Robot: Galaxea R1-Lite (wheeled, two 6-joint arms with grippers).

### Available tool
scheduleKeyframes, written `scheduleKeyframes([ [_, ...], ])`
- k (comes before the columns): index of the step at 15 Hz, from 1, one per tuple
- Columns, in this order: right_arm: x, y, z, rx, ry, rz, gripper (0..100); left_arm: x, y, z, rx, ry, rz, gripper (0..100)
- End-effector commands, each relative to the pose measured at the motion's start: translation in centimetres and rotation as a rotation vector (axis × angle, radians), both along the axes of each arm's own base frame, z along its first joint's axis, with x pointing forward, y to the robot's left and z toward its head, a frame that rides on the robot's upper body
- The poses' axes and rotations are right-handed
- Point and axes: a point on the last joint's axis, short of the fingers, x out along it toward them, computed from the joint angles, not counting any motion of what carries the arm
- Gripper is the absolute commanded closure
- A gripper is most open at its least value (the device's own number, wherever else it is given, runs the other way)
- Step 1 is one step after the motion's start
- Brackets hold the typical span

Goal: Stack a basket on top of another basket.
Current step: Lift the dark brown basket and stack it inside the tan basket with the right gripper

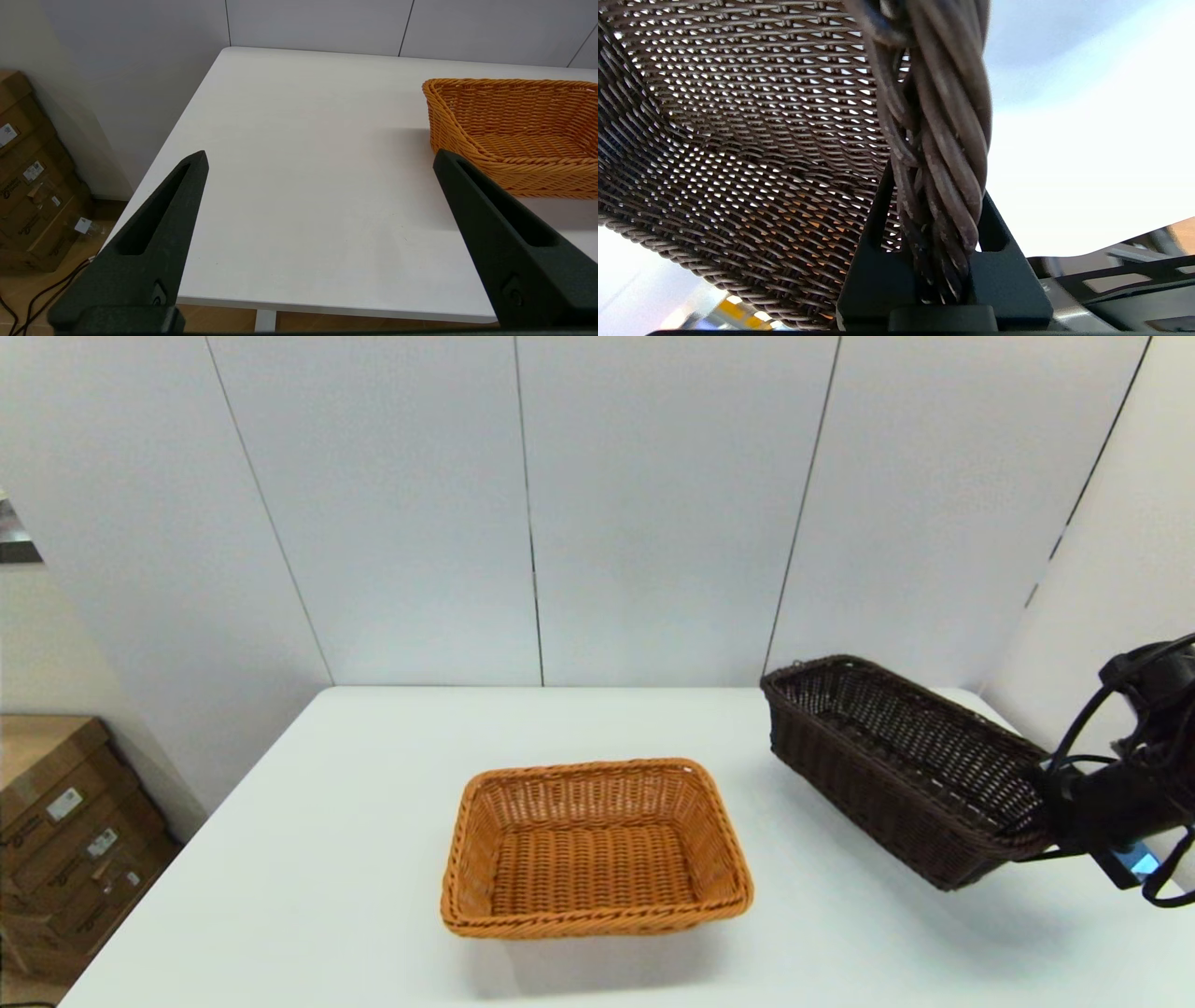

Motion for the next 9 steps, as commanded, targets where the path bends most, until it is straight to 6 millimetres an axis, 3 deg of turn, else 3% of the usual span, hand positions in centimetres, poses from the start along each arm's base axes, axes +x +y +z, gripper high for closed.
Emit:
scheduleKeyframes([
  [1,-1.5,-0.6,2.5,0.065,-0.115,-0.002,100,0.0,0.0,0.0,-0.003,-0.002,0.001,0],
  [5,-3.8,0.3,5.3,0.059,-0.215,0.116,100,0.0,0.0,0.0,-0.003,-0.002,0.001,0],
  [9,-5.9,2.3,7.3,0.022,-0.305,0.361,100,0.0,0.0,0.0,-0.003,-0.002,0.001,0],
])
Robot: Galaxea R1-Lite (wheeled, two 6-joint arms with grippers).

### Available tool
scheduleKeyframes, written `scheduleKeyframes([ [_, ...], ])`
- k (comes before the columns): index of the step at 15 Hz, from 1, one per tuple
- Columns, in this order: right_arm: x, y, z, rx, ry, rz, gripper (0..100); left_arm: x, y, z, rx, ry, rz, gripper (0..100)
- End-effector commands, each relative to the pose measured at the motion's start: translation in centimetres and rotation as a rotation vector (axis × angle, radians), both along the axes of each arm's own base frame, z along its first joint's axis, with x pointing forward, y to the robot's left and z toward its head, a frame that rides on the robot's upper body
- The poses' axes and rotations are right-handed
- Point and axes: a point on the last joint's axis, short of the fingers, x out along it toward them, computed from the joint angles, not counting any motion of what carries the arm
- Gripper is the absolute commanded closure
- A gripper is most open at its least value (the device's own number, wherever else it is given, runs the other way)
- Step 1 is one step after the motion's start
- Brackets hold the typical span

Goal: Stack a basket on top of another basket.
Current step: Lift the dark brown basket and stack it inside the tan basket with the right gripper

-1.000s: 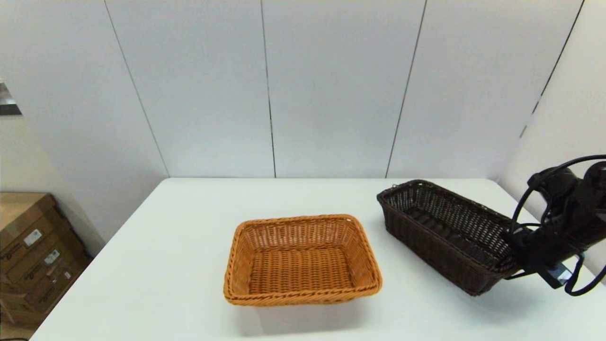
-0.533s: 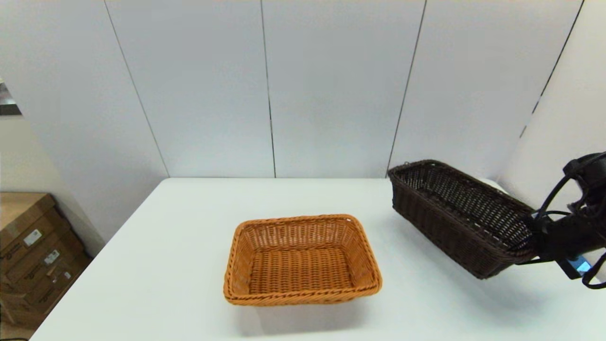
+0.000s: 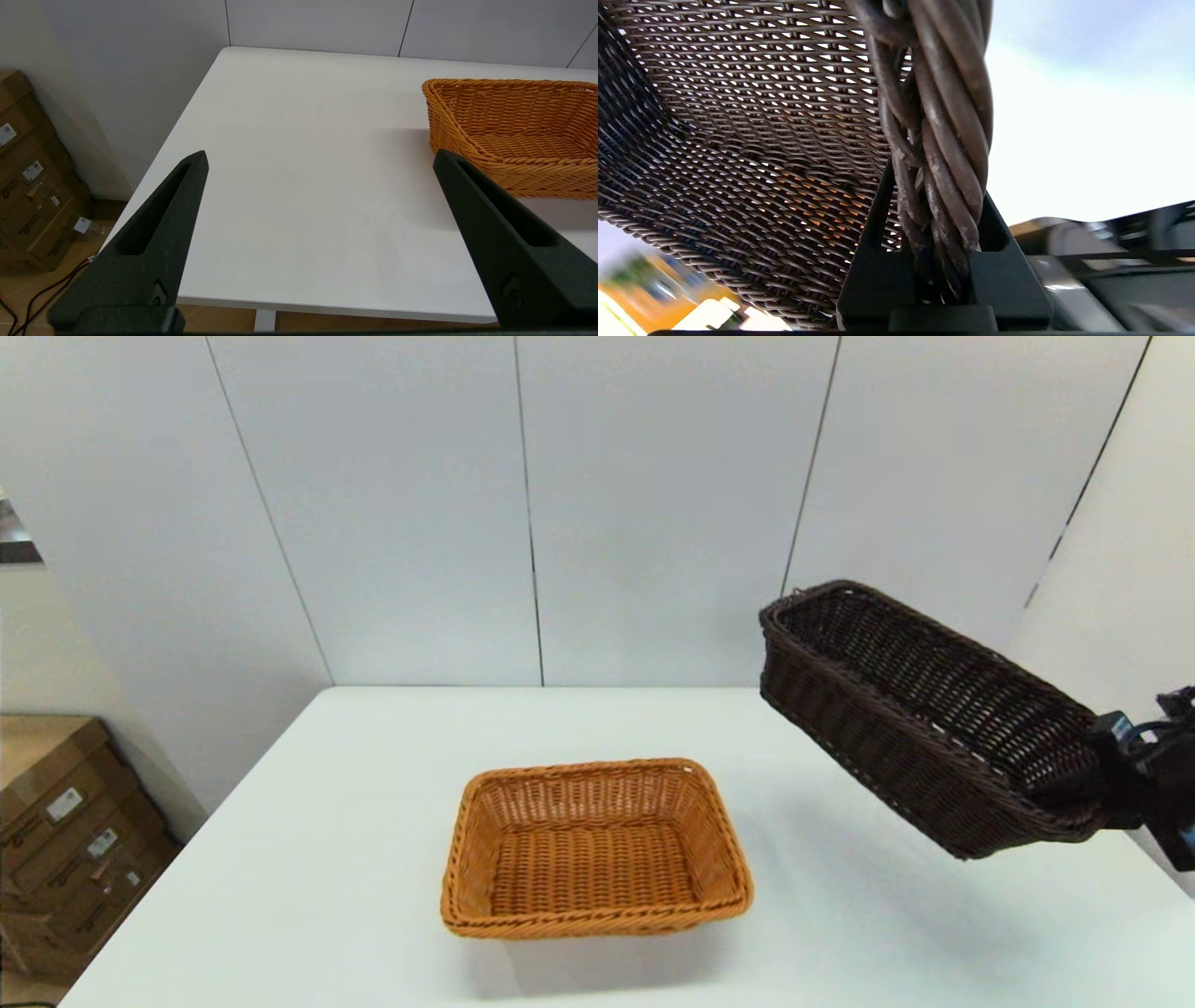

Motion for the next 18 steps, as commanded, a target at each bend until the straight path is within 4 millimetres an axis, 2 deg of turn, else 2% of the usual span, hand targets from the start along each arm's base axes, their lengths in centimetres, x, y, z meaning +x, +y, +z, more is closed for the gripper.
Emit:
scheduleKeyframes([
  [1,-1.9,2.0,2.2,-0.047,-0.097,0.184,100,0.0,0.0,0.0,-0.001,-0.001,0.001,0],
  [5,-2.0,4.1,3.1,-0.116,-0.178,0.382,100,0.0,0.0,0.0,-0.001,-0.001,0.001,0],
  [9,-1.3,7.3,2.8,-0.154,-0.211,0.618,100,0.0,0.0,0.0,-0.003,-0.002,0.001,0],
  [11,-0.2,8.7,2.6,-0.156,-0.219,0.7,100,0.0,0.0,0.0,-0.003,-0.002,0.0,0],
  [15,3.7,10.6,1.9,-0.178,-0.204,0.761,100,0.0,0.0,0.0,-0.009,-0.002,0.001,0],
  [18,5.4,12.5,1.8,-0.203,-0.213,0.812,100,0.0,0.0,0.0,-0.009,-0.002,0.001,0],
])
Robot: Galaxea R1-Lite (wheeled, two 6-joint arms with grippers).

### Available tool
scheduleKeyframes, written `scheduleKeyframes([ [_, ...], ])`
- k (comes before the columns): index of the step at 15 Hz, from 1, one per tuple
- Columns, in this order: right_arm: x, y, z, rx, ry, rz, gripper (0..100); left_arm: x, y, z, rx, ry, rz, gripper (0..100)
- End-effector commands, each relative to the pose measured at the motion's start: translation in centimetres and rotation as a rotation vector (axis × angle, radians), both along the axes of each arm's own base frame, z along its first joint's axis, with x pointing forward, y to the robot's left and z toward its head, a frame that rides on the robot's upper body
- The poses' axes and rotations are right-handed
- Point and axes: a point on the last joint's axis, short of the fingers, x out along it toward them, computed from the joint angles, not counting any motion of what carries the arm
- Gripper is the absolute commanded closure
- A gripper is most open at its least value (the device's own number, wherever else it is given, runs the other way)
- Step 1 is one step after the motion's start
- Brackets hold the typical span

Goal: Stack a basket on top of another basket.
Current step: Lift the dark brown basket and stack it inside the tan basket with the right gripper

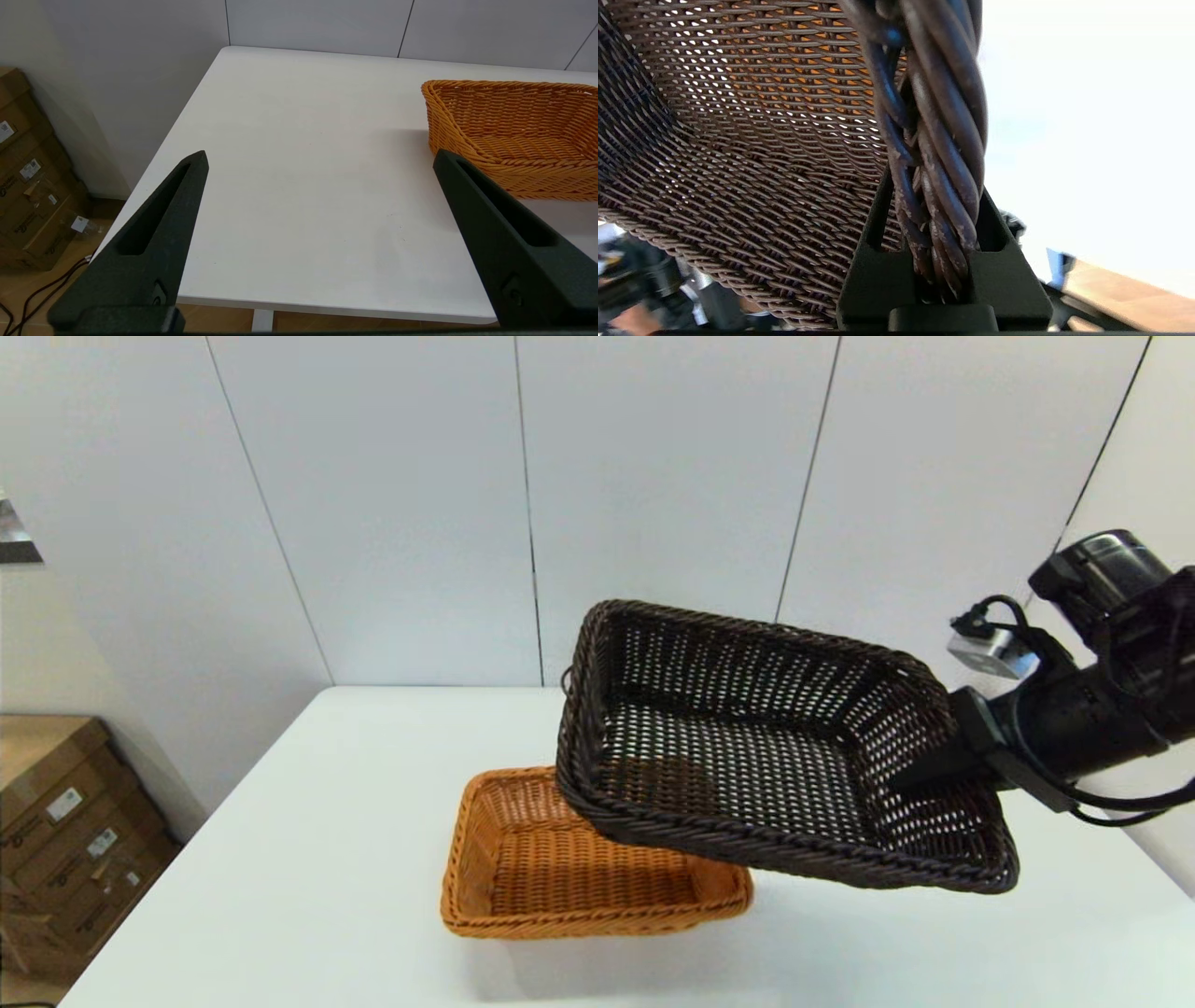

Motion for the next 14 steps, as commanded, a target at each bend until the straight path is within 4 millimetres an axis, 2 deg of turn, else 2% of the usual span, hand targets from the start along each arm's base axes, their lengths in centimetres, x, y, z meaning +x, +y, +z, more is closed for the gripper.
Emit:
scheduleKeyframes([
  [1,2.9,2.6,-1.2,-0.021,0.026,0.069,100,0.0,0.0,0.0,0.0,-0.001,0.001,0],
  [4,3.9,4.4,-1.6,-0.04,0.038,0.152,100,0.0,0.0,0.0,0.0,-0.001,-0.001,0],
  [10,5.9,7.8,-2.6,-0.086,0.05,0.21,100,0.0,0.0,0.0,0.0,-0.001,0.002,0],
  [14,7.4,8.6,-2.3,-0.103,0.085,0.124,100,0.0,0.0,0.0,0.0,-0.001,-0.001,0],
])
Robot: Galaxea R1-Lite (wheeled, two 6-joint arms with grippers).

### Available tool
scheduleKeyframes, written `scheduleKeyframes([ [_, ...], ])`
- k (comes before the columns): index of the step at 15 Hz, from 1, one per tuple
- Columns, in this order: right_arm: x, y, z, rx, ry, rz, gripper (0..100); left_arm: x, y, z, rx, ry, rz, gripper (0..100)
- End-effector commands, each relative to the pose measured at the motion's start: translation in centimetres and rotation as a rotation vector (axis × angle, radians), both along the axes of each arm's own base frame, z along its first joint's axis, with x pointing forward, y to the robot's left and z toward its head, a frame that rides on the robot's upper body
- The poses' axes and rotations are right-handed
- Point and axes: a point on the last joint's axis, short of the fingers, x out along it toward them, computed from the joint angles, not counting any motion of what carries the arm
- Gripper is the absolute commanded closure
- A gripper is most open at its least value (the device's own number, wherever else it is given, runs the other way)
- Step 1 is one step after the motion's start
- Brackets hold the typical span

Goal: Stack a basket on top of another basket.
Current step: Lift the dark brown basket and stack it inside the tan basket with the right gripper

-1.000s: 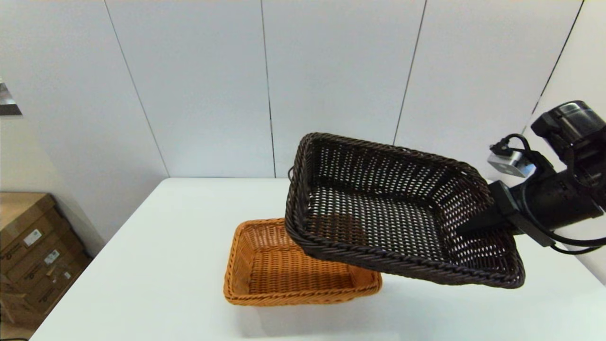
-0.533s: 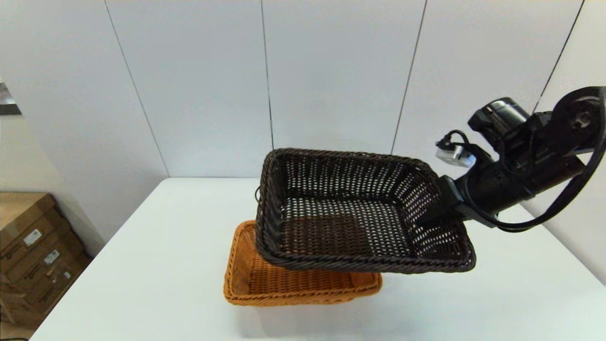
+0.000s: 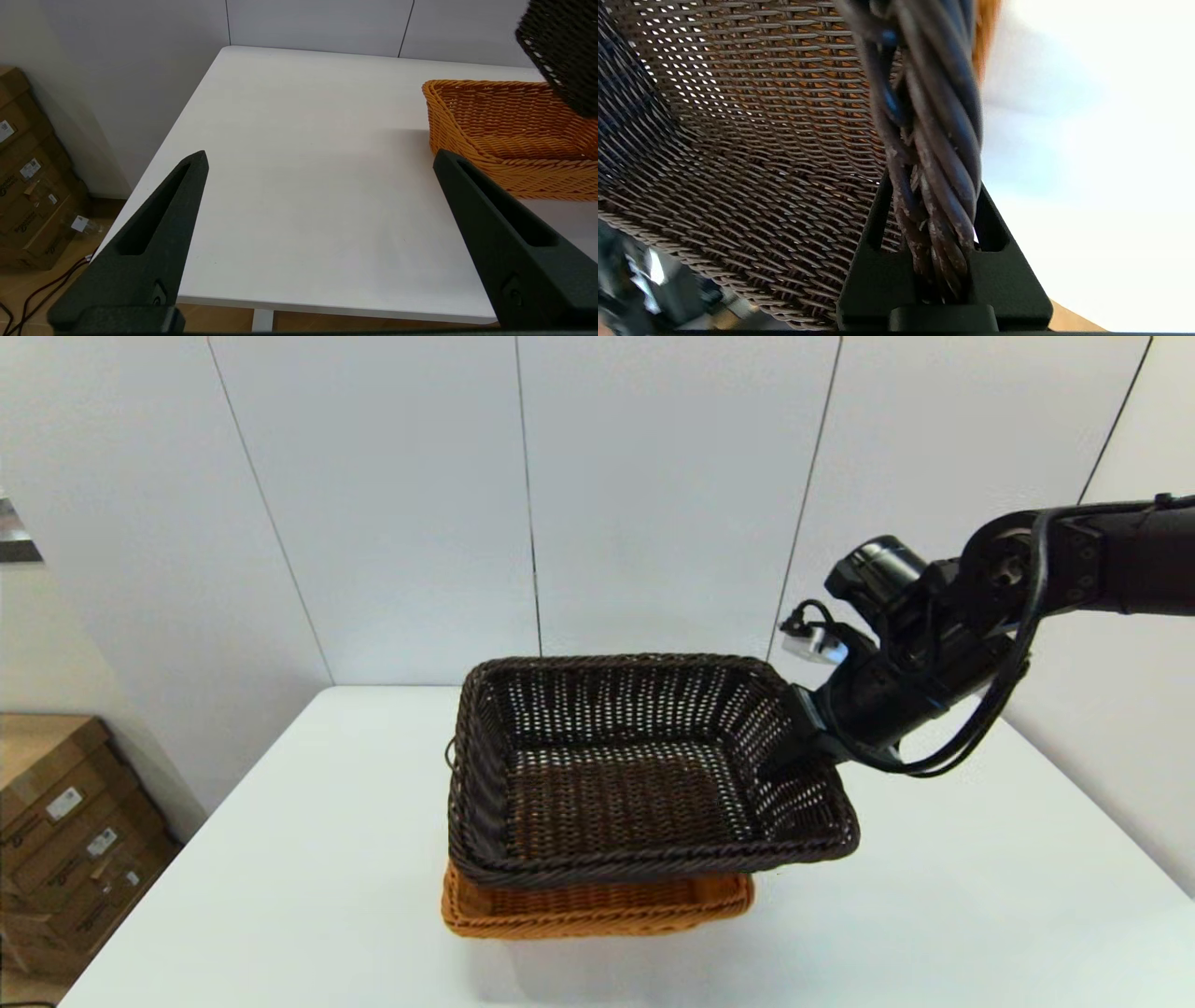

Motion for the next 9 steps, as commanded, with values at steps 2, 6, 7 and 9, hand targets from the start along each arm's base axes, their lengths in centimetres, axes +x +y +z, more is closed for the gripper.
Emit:
scheduleKeyframes([
  [2,1.3,0.6,-0.6,-0.052,0.049,-0.056,100,0.0,0.0,0.0,0.0,-0.001,0.0,0],
  [6,1.2,1.0,-1.0,-0.087,0.064,-0.047,100,0.0,0.0,0.0,0.0,-0.001,0.003,0],
  [7,1.1,1.2,-1.1,-0.089,0.068,-0.041,100,0.0,0.0,0.0,0.0,-0.001,0.003,0],
  [9,1.0,1.8,-1.4,-0.096,0.076,-0.023,100,0.0,0.0,0.0,0.0,-0.001,0.0,0],
])
